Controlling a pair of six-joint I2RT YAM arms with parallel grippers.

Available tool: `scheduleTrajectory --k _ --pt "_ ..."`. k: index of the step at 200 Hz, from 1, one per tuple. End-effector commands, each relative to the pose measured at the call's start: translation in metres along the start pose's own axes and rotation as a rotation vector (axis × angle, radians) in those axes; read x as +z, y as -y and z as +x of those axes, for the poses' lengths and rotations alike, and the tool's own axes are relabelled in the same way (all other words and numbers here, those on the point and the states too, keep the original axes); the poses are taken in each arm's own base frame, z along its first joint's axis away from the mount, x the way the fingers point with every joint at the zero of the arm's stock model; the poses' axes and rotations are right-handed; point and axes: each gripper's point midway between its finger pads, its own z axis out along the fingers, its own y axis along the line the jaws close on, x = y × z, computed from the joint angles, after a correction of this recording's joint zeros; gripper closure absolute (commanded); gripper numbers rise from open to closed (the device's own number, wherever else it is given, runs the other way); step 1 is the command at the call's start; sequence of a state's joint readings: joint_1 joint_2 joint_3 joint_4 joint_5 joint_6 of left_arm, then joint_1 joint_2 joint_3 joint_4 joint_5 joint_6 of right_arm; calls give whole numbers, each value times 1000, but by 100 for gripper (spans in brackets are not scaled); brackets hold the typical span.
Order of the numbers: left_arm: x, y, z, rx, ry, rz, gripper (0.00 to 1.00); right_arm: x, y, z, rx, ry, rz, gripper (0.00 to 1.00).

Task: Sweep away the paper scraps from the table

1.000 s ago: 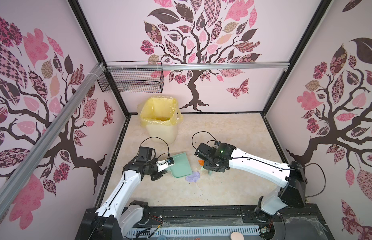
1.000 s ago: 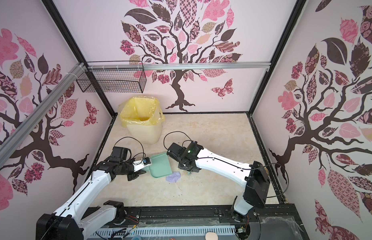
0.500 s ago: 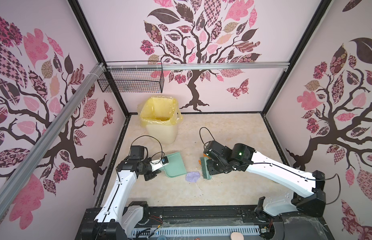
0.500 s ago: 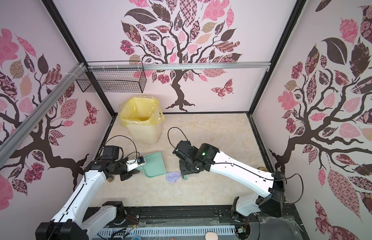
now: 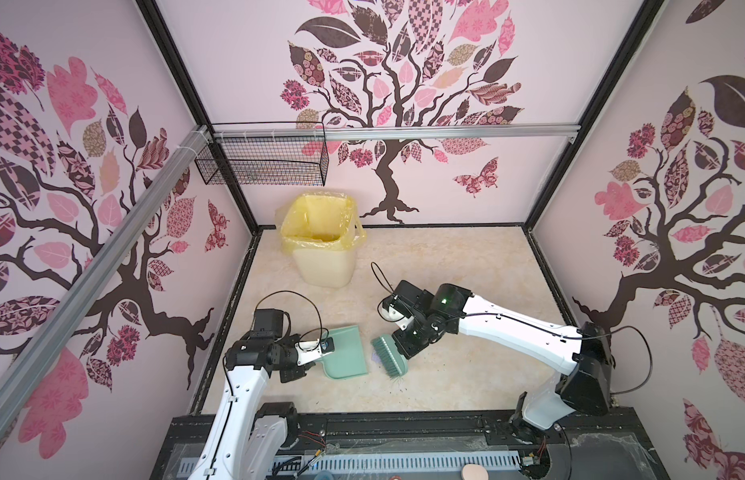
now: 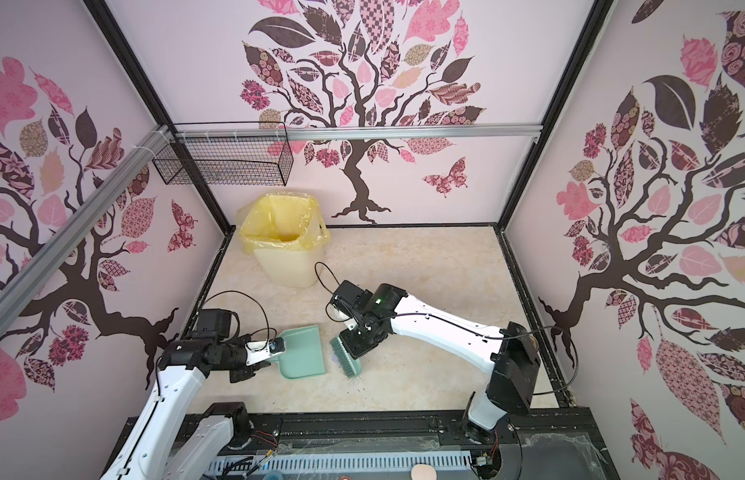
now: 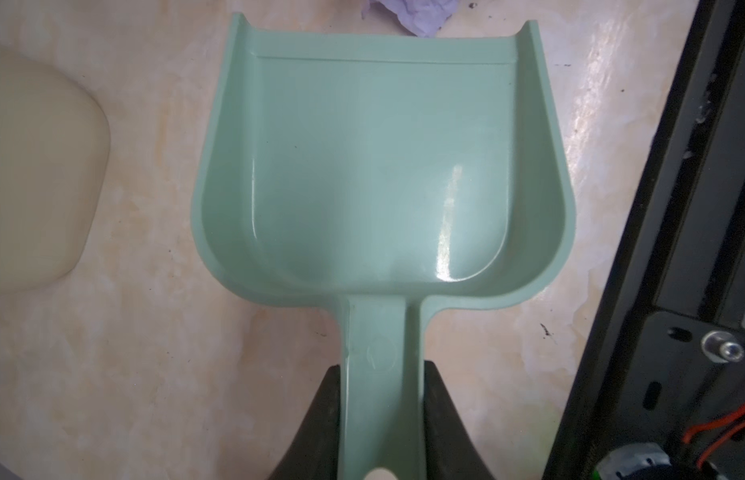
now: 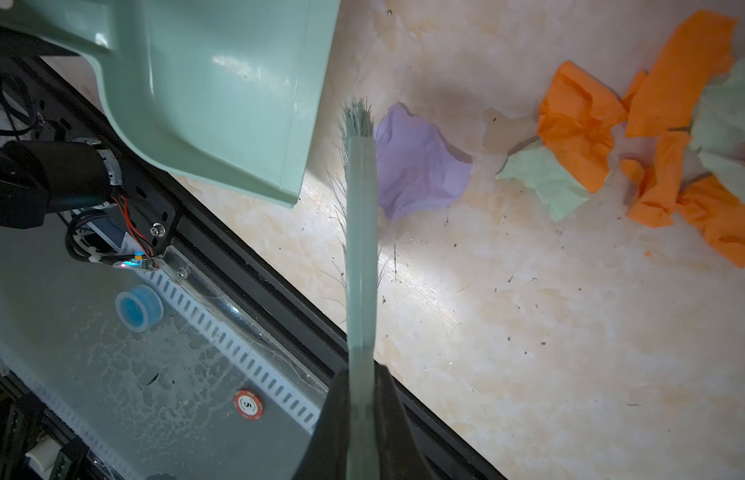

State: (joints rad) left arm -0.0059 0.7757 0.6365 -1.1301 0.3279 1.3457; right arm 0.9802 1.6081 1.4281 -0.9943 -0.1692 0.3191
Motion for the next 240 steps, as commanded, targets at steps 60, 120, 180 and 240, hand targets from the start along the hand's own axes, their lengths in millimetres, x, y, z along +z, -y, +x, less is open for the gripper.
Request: scheduleTrajectory --k 60,120,180,240 --pt "27 13 4 -50 -33 39 100 11 50 -38 -14 22 161 100" --pt "42 -22 -7 -94 -15 33 100 -18 53 -46 -43 48 134 100" --pt "45 -44 -16 -81 -8 28 100 -106 66 -41 -2 174 247 100" --pt "58 -53 -22 -53 -58 6 100 -147 215 -8 345 60 813 100"
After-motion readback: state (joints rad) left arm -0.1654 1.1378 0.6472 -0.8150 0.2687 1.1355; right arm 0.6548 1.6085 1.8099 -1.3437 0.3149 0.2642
